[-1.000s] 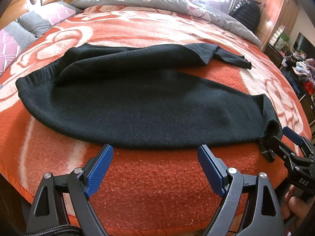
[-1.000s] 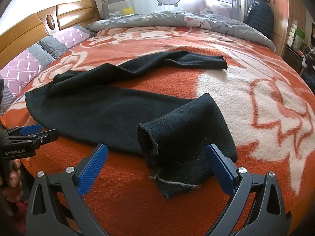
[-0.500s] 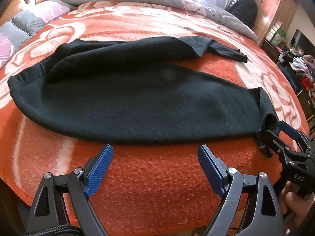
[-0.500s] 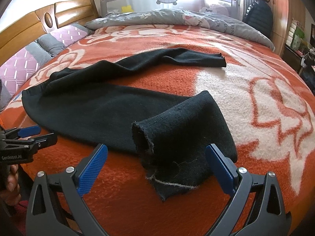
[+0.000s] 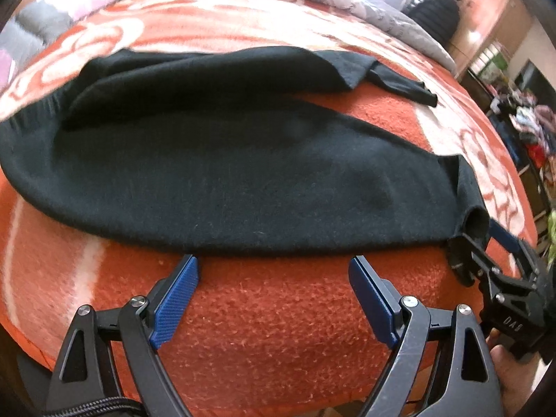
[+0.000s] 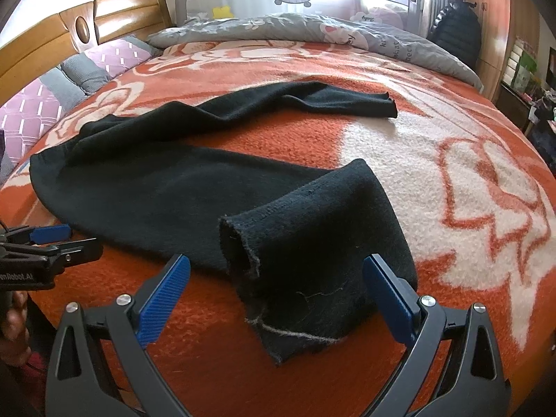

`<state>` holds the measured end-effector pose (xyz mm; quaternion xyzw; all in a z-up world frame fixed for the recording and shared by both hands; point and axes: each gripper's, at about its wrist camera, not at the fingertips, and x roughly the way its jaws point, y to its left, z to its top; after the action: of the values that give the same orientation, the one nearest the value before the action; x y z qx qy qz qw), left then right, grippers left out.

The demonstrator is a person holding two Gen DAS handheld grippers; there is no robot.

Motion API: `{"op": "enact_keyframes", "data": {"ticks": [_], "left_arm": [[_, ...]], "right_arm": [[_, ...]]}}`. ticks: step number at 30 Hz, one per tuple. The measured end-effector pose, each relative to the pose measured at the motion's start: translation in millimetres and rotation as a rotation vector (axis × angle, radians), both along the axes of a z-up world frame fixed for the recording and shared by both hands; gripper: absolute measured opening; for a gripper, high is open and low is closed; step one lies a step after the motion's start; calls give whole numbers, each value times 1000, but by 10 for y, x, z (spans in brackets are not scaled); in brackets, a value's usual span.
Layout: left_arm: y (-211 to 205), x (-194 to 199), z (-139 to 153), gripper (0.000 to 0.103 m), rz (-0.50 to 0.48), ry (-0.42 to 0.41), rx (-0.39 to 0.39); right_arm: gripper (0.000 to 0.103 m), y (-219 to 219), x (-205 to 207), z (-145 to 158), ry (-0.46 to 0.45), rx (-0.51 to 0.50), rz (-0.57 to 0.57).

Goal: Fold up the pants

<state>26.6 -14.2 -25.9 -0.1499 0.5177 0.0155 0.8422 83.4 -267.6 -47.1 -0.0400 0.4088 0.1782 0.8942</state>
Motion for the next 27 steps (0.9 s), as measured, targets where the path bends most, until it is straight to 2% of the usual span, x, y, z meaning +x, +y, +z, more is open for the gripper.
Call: {"op": "enact_keyframes", "data": {"ticks": [5,8,11,12,13,14,15,16,19,21,27], "left_arm": [[233,83,-6,88,89,11,-151],[395,149,-54,88,154,23,-251],[496,205,-87,85,208,18,-307],[520,222,-91,78,221,12,-317],[546,245,-99,65,237,6,-318],[568,263,-111,55,244,4,-320],[585,275,-122,34,248,8,-324],[626,295,-154,18,254,17,-339],[753,273,-185,10,277,10,-395],[778,229,-151,8,274,-3,-405],[757,184,244,7,214,-91,-357]], "right_arm": [[95,-3,26,-25,4,1,0],[88,-3,53,-34,3,0,3],[68,-27,85,-47,12,6,10],[57,-40,101,-46,16,16,14],[48,-58,110,-40,17,23,13],[44,-82,119,-29,17,27,10],[38,-111,124,-8,14,33,9],[33,-147,127,18,12,43,9],[20,-282,158,109,9,82,-7],[16,-453,219,210,11,131,-38],[12,-1170,486,654,-15,276,-155]]}}
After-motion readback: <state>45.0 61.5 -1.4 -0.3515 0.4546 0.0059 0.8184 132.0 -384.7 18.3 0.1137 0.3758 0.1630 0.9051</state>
